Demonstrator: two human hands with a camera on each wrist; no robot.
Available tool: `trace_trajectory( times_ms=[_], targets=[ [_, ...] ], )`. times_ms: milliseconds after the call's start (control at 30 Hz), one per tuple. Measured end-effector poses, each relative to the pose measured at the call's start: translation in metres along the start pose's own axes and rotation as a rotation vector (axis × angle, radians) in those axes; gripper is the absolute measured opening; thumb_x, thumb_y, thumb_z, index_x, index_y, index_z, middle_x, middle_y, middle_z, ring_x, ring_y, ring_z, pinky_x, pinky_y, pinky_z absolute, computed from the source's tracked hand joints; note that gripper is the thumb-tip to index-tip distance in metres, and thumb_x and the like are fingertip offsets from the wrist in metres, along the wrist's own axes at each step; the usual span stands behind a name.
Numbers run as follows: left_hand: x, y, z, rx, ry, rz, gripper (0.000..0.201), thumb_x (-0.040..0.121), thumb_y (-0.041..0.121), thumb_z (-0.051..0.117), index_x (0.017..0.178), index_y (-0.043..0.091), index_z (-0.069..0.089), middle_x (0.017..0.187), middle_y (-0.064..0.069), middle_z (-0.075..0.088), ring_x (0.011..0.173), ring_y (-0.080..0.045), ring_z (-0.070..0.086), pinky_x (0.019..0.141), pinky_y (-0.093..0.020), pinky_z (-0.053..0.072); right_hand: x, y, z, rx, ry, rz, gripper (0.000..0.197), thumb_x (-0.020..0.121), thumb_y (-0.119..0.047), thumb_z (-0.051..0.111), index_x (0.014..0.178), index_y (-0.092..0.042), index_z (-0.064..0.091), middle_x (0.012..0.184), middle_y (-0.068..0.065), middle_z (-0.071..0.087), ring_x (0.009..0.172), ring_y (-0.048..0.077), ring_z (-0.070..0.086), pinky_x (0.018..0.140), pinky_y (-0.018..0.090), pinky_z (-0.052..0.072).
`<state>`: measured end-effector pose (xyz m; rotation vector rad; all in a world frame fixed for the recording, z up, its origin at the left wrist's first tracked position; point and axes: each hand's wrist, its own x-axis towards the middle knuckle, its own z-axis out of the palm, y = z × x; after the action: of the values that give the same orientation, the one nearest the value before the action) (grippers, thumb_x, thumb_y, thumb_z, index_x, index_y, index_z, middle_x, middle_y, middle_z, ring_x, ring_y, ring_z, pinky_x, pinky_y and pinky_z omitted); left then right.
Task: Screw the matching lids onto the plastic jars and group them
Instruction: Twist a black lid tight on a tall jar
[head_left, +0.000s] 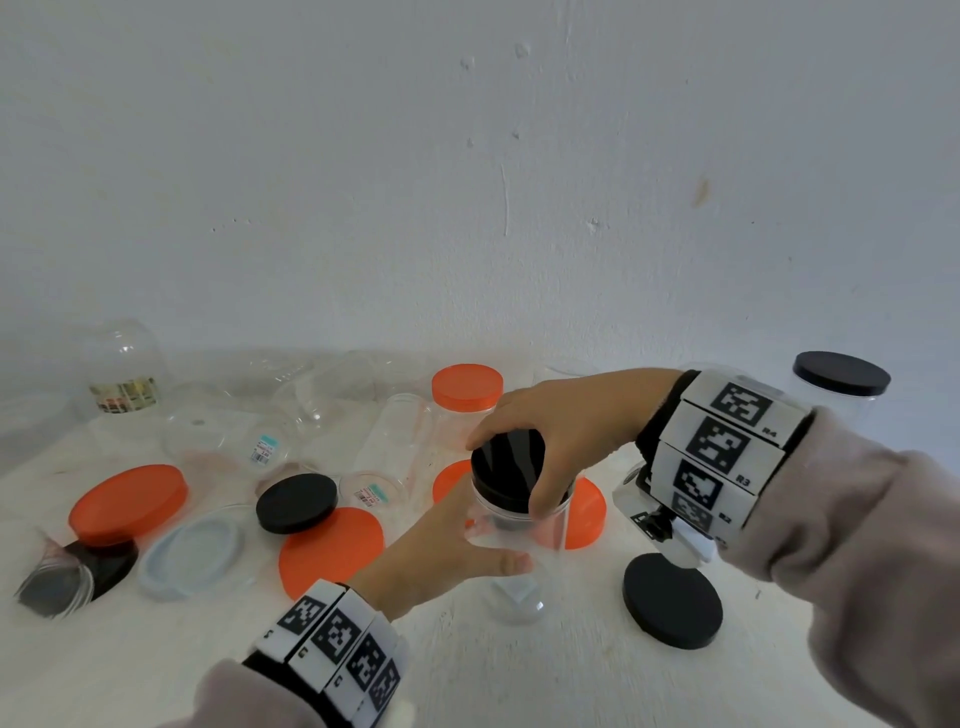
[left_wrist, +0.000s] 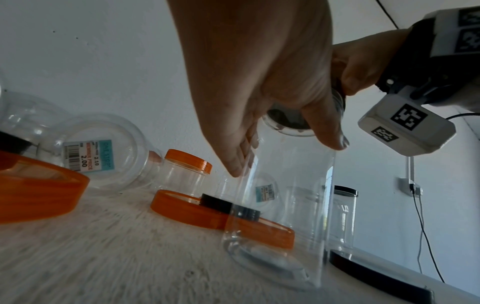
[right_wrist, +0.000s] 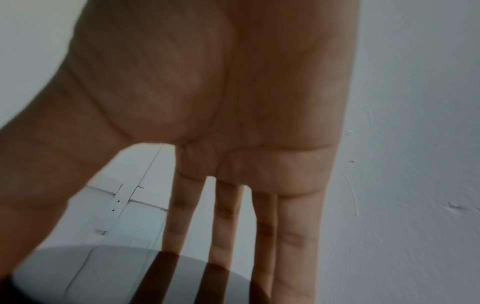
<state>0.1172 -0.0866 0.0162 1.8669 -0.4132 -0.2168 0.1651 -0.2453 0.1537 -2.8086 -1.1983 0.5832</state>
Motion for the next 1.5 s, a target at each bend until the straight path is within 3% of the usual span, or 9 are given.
trace_trajectory(
  times_ms=[267, 533, 667, 800, 933, 1000, 1100, 1167, 1500],
  targets=[
    [0.0, 0.003, -0.001, 0.015, -0.023, -0.003, 0.082, 0.076, 0.029, 0.077, 0.127, 0.059, 0.021, 0.123, 0.051, 0.036, 0.115, 0.028, 0.033, 0.086, 0.0, 0.035, -0.001, -0.001, -0.004, -0.016, -0.038, -0.041, 0.07, 0.074, -0.032, 0.078, 0.134, -0.045, 0.044, 0.124, -0.021, 0.04, 0.118, 0.007, 0.039, 0.098, 0.034, 0.044],
    [-0.001, 0.004, 0.002, 0.037, 0.011, 0.002, 0.078, 0.075, 0.028, 0.078, 0.124, 0.057, 0.024, 0.12, 0.049, 0.037, 0.104, 0.035, 0.034, 0.08, 0.003, 0.035, 0.002, -0.005, -0.002, -0.075, 0.041, 0.023, 0.069, 0.069, -0.055, 0.076, 0.129, -0.038, 0.048, 0.118, -0.014, 0.045, 0.109, 0.011, 0.046, 0.092, 0.034, 0.047],
    [-0.001, 0.004, 0.003, 0.031, 0.023, -0.002, 0.08, 0.076, 0.025, 0.078, 0.129, 0.052, 0.024, 0.129, 0.038, 0.039, 0.113, 0.028, 0.036, 0.087, -0.001, 0.036, 0.004, -0.005, 0.0, -0.106, 0.061, 0.044, 0.067, 0.066, -0.063, 0.073, 0.123, -0.038, 0.049, 0.107, -0.016, 0.045, 0.097, 0.008, 0.047, 0.072, 0.026, 0.043],
    [-0.003, 0.003, 0.003, 0.045, 0.033, -0.005, 0.08, 0.077, 0.024, 0.078, 0.13, 0.052, 0.026, 0.115, 0.052, 0.042, 0.108, 0.031, 0.037, 0.081, 0.003, 0.035, 0.008, -0.006, 0.01, -0.122, 0.108, 0.112, 0.06, 0.066, -0.072, 0.066, 0.105, -0.029, 0.05, 0.093, -0.009, 0.054, 0.081, 0.01, 0.058, 0.063, 0.029, 0.05],
    [-0.001, 0.004, 0.003, 0.044, 0.019, -0.003, 0.084, 0.078, 0.022, 0.077, 0.141, 0.04, 0.025, 0.111, 0.057, 0.039, 0.105, 0.035, 0.034, 0.08, 0.005, 0.034, 0.008, -0.009, 0.015, -0.2, 0.138, 0.162, 0.067, 0.07, -0.082, 0.053, 0.097, -0.021, 0.047, 0.084, -0.008, 0.051, 0.066, 0.007, 0.048, 0.054, 0.024, 0.035],
    [-0.001, 0.003, 0.003, 0.034, 0.008, -0.011, 0.083, 0.078, 0.021, 0.077, 0.135, 0.047, 0.022, 0.118, 0.051, 0.037, 0.105, 0.035, 0.033, 0.082, 0.004, 0.035, 0.005, -0.009, 0.008, -0.16, 0.066, 0.176, 0.075, 0.069, -0.082, 0.054, 0.115, -0.024, 0.05, 0.097, -0.009, 0.054, 0.069, 0.005, 0.05, 0.056, 0.022, 0.037],
    [-0.002, 0.003, 0.002, 0.036, 0.011, -0.018, 0.083, 0.078, 0.023, 0.078, 0.131, 0.052, 0.021, 0.128, 0.039, 0.036, 0.113, 0.027, 0.036, 0.087, 0.001, 0.035, 0.0, -0.008, -0.002, -0.084, -0.053, 0.143, 0.082, 0.07, -0.069, 0.067, 0.14, -0.04, 0.035, 0.134, -0.008, 0.043, 0.112, 0.014, 0.051, 0.09, 0.034, 0.048],
    [-0.002, 0.003, 0.003, 0.04, 0.023, -0.025, 0.082, 0.077, 0.025, 0.078, 0.131, 0.051, 0.022, 0.13, 0.036, 0.036, 0.116, 0.022, 0.037, 0.087, -0.001, 0.037, -0.002, -0.009, -0.004, -0.089, -0.063, 0.097, 0.076, 0.074, -0.056, 0.072, 0.14, -0.043, 0.037, 0.135, -0.012, 0.04, 0.125, 0.015, 0.042, 0.1, 0.039, 0.043],
    [-0.003, 0.001, 0.003, 0.049, 0.037, -0.008, 0.081, 0.077, 0.024, 0.079, 0.13, 0.052, 0.025, 0.129, 0.035, 0.04, 0.111, 0.028, 0.037, 0.086, 0.0, 0.036, 0.002, -0.007, 0.004, -0.08, 0.042, 0.093, 0.065, 0.071, -0.068, 0.066, 0.123, -0.033, 0.051, 0.112, -0.015, 0.048, 0.1, 0.01, 0.051, 0.081, 0.03, 0.049]
  ],
)
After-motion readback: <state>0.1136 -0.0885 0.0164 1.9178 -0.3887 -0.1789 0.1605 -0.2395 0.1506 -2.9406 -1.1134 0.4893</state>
